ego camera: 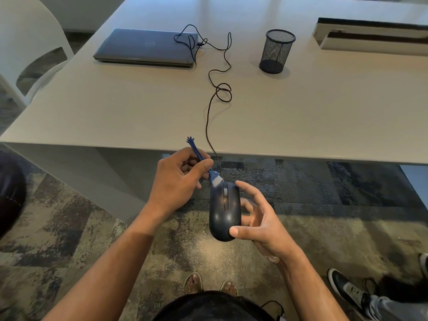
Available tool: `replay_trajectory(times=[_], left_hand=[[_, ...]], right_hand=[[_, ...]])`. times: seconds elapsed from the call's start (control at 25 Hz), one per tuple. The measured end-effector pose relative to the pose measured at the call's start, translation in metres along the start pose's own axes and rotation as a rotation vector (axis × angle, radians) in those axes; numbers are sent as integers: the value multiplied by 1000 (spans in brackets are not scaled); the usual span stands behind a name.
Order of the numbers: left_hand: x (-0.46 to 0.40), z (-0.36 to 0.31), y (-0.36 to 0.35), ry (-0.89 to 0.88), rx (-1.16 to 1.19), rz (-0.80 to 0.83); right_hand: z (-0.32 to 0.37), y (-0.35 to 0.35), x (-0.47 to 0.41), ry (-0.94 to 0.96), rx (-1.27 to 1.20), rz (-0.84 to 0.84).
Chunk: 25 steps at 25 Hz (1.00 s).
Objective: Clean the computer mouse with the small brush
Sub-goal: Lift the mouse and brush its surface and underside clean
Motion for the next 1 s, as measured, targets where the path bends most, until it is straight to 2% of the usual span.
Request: replay_trajectory(times=[0.08,0.24,0.4,0.6,0.8,1.0], left_hand=[[-2,5,-4,29,-27,20],[-5,12,6,3,-270,65],[-13,15,18,74,-180,-27],[-25,23,-1,192,18,-83],[-33,27,-20,241,24,32],[-33,24,-29,218,-23,129]], right_hand=[[0,-2,0,0,9,12],[2,-3,1,22,18,20],[5,-7,3,43,40,30],[6,-14,4,44,67,63],[10,-16,7,53,70,61],[13,-16,8,71,71,51]])
Point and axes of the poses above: each hand's wrist, its own x-axis away from the middle knuckle, its own y-axis out of the back of the hand, z = x × y, the point moved 8 cm from there along -x, towards the middle knuckle, and after that the axes turned 14 degrees about -y, right-handed, at the moved point
